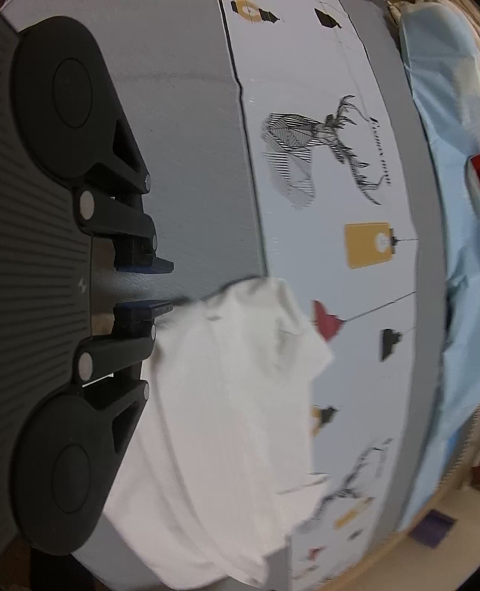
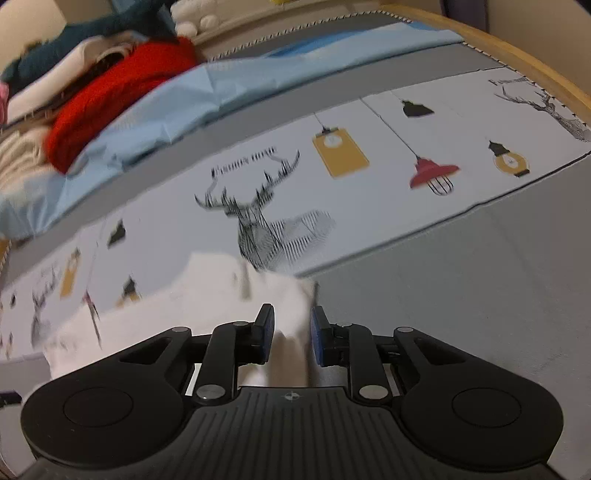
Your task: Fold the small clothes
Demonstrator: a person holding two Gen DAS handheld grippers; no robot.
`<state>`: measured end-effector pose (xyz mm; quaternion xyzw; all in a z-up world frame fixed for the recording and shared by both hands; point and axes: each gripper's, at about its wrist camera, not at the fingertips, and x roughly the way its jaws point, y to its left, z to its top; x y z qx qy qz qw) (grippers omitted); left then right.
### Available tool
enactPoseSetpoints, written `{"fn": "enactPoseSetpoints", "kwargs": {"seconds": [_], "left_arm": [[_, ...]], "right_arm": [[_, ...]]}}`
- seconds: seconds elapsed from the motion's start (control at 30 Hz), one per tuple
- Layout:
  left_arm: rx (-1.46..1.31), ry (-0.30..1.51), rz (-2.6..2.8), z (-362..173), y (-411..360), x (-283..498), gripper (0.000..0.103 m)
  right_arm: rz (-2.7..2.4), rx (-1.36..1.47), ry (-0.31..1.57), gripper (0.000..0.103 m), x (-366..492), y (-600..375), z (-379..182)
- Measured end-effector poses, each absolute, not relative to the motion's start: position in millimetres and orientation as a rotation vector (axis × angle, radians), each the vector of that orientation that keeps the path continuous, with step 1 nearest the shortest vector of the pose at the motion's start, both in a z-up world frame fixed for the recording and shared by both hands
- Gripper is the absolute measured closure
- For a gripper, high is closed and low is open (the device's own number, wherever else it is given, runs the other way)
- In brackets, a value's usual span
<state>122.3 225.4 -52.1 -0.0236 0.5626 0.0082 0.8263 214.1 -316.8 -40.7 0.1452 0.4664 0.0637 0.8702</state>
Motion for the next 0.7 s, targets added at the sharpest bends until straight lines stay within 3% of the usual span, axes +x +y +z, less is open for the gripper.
{"fn": "enactPoseSetpoints", "kwargs": {"seconds": [0.27, 0.7], "left_arm": [[-0.016, 1.205, 0.012, -54.4, 222.2, 112.1, 0.075], [0.101, 1.267, -0.087, -74.4, 198.3, 112.0, 0.056]], "right_arm": [[0.241, 0.161, 1.053, 0.069, 191.1, -299.1, -55.5], [0.371, -0.055, 1.137, 0.068, 185.9, -255.8, -73.4]]}}
